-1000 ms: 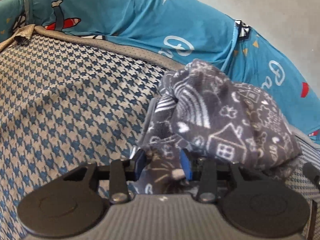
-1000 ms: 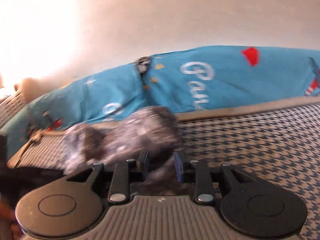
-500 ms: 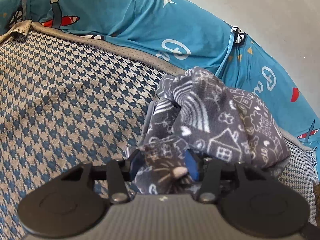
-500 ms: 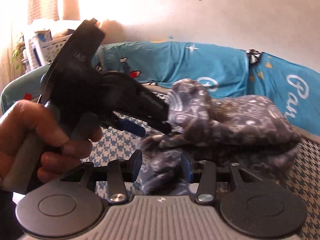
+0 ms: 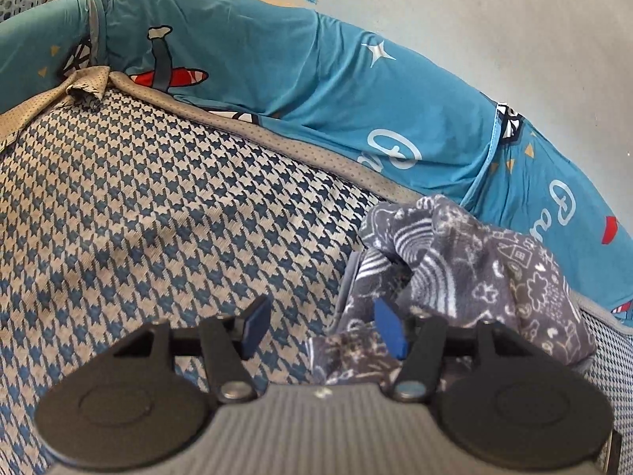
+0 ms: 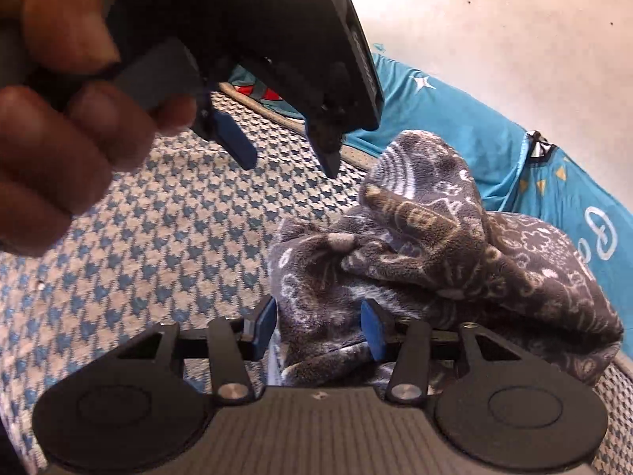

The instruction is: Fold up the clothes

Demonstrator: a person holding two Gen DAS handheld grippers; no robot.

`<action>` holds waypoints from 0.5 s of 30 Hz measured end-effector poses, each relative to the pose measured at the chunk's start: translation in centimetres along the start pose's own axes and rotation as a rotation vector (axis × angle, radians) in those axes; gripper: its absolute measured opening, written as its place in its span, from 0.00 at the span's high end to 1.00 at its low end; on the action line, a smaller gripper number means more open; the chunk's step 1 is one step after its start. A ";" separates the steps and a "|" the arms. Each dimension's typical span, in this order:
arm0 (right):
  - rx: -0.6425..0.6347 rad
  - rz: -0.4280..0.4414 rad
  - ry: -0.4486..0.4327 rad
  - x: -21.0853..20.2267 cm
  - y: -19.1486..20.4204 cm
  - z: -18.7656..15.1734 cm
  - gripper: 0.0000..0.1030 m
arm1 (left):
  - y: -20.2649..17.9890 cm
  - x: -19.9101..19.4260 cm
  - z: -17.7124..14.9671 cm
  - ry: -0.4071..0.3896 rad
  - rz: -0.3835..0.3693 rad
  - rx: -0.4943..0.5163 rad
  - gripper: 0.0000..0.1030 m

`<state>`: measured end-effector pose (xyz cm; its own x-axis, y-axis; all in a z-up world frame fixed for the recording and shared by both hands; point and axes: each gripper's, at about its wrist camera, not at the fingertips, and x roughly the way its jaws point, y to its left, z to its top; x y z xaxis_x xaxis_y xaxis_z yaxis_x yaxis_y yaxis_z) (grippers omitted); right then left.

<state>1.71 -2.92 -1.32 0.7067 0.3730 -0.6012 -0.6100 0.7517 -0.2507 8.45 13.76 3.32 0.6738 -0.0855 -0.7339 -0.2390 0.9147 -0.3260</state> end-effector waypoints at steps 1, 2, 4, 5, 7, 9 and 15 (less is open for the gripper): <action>0.019 -0.005 -0.001 0.1 -0.3 0.0 0.76 | 0.0 0.1 0.0 -0.003 0.005 0.005 0.45; 0.058 0.005 -0.006 0.0 -1.0 0.1 0.87 | 0.0 0.1 0.0 -0.007 0.010 0.010 0.45; 0.139 0.021 -0.020 -0.5 -2.6 0.3 0.94 | -0.2 0.0 -0.1 -0.013 0.020 0.019 0.43; 0.165 0.010 -0.037 -1.0 -3.4 0.4 0.94 | -0.2 -0.1 -0.1 -0.016 0.022 0.021 0.42; 0.212 -0.018 -0.076 -2.2 -4.9 0.5 0.95 | -0.2 -0.1 -0.1 -0.021 0.022 0.023 0.41; 0.271 -0.053 -0.123 -3.9 -6.8 0.7 0.95 | -0.2 -0.2 -0.2 -0.024 0.024 0.027 0.41; 0.496 -0.265 -0.188 -7.9 -14.5 -0.5 0.95 | -1.6 0.2 -0.8 -0.006 0.012 0.058 0.41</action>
<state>4.83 -17.03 6.72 0.8910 0.1942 -0.4104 -0.1959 0.9799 0.0382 8.38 11.99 3.18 0.6757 -0.0720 -0.7337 -0.2066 0.9369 -0.2822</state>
